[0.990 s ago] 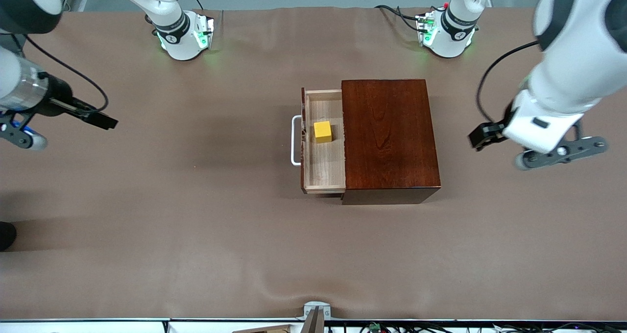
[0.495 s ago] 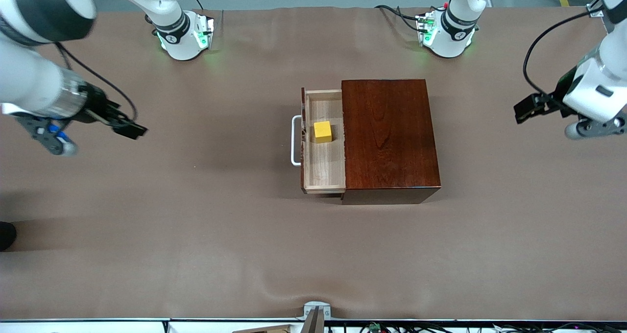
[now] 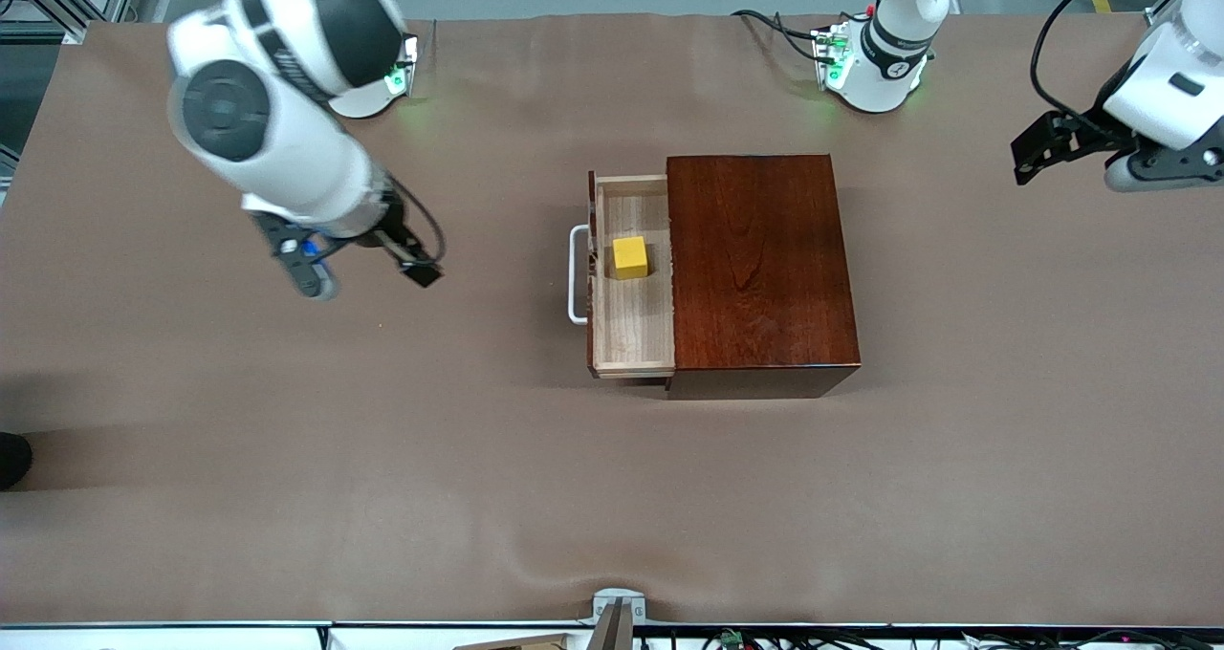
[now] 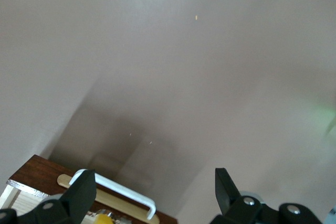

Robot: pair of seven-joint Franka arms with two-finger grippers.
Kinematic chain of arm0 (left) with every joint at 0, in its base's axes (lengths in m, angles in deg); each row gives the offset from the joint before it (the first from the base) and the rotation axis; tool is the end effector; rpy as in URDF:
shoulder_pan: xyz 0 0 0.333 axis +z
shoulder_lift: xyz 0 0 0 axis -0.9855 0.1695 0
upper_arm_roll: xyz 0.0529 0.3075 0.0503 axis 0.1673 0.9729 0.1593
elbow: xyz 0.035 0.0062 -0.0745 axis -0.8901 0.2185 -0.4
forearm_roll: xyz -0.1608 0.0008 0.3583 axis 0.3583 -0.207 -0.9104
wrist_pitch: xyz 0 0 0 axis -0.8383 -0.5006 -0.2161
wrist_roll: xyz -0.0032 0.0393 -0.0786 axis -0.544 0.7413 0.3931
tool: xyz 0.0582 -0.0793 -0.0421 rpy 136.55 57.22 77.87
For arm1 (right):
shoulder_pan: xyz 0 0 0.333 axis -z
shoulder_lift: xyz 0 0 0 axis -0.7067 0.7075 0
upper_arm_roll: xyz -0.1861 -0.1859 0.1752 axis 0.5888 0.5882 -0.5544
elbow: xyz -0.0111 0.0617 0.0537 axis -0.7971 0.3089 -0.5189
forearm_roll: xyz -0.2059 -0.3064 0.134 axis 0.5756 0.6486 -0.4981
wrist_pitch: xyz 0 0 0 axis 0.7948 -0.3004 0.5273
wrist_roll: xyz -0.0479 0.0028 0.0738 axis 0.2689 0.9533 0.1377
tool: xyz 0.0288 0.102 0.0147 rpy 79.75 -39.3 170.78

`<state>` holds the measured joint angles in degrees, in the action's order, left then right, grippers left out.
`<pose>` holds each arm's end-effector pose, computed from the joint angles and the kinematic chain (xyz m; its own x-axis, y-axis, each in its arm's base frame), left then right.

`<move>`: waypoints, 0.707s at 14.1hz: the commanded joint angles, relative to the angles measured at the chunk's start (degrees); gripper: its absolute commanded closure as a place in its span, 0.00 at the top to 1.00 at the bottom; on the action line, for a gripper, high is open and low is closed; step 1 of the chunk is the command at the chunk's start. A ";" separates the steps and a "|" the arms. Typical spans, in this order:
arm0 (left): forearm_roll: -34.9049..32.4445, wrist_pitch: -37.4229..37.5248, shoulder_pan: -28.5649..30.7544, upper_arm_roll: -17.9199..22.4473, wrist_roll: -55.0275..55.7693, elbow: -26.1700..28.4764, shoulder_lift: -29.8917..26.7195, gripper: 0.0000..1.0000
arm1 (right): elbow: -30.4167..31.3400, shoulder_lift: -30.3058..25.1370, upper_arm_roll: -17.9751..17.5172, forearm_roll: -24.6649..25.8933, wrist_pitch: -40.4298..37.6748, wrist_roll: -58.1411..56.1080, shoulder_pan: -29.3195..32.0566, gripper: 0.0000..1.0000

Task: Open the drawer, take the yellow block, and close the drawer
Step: 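Lower the right gripper into the drawer over the yellow block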

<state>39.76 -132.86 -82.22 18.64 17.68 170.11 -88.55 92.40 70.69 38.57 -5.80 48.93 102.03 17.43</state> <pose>0.5042 -0.0598 0.6373 0.9999 0.0059 -0.0117 0.0049 -0.9966 -0.0826 0.5479 0.2985 0.5025 0.5291 -0.8394 -0.1245 -0.8310 -0.5422 0.1241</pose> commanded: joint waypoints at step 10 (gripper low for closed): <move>0.59 -1.42 0.92 -0.28 -1.32 0.18 -0.46 1.00 | -1.39 9.54 0.61 -9.13 14.38 26.44 -9.89 1.00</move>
<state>39.76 -133.81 -82.16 18.76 17.50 170.23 -88.51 92.37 78.30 38.60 -12.91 61.37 126.46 9.12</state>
